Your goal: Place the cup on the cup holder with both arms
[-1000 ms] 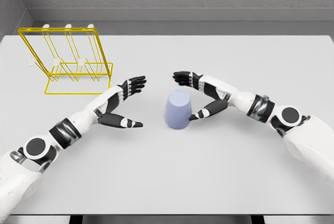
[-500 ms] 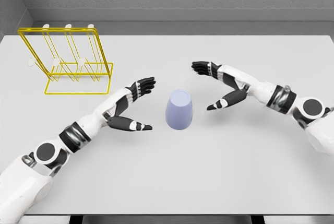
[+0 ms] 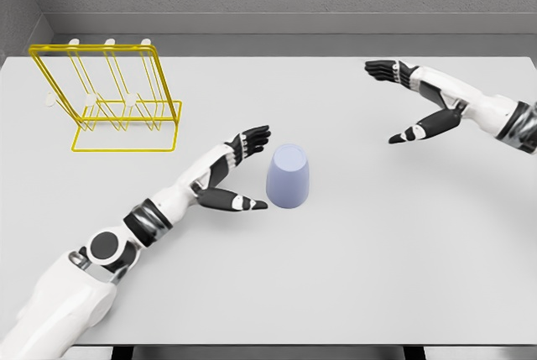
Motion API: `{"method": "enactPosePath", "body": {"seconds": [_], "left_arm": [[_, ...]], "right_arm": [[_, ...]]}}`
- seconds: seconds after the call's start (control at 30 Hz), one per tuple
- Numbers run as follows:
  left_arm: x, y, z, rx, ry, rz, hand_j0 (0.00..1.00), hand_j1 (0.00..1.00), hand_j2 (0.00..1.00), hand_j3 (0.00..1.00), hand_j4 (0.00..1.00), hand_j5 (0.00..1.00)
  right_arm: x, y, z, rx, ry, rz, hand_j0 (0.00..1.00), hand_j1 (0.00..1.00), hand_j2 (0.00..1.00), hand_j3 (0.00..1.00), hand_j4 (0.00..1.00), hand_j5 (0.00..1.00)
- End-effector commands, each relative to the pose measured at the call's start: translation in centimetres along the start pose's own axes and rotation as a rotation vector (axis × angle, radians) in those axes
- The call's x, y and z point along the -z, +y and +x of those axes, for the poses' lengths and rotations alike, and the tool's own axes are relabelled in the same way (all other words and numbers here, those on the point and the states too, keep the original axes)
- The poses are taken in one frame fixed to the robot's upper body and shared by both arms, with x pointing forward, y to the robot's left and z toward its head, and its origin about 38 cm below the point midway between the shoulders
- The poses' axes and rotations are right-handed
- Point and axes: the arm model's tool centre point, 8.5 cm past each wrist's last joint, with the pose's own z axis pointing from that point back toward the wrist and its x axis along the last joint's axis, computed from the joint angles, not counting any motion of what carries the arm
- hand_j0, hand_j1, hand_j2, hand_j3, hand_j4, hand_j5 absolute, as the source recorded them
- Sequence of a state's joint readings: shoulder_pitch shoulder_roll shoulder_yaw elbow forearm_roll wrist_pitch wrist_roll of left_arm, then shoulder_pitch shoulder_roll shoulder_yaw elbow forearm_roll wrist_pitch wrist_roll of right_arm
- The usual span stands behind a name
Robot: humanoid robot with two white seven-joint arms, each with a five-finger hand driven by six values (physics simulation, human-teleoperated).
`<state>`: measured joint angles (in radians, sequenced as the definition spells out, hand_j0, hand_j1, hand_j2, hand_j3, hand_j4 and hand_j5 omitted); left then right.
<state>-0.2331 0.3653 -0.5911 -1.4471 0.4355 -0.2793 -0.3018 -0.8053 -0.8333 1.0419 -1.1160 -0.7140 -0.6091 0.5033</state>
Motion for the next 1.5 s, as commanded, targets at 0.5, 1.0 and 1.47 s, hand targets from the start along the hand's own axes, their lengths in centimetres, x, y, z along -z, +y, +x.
{"method": "enactPosePath", "body": {"seconds": [0.5, 1.0, 1.47], "left_arm": [[1.6, -0.8, -0.4, -0.038, -0.012, 0.003, 1.0, 1.0, 1.0, 1.0, 1.0, 1.0], [1.7, -1.3, -0.4, -0.031, -0.014, -0.031, 1.0, 1.0, 1.0, 1.0, 1.0, 1.0], [2.5, -1.8, -0.4, -0.038, -0.019, -0.046, 1.0, 1.0, 1.0, 1.0, 1.0, 1.0]], "right_arm": [[-0.5, -1.3, -0.1, -0.42, 0.19, 0.176, 1.0, 1.0, 1.0, 1.0, 1.0, 1.0], [-0.4, -1.3, 0.0, -0.424, 0.186, 0.186, 1.0, 1.0, 1.0, 1.0, 1.0, 1.0], [-0.6, -1.6, 0.2, -0.425, 0.184, 0.171, 1.0, 1.0, 1.0, 1.0, 1.0, 1.0]]}}
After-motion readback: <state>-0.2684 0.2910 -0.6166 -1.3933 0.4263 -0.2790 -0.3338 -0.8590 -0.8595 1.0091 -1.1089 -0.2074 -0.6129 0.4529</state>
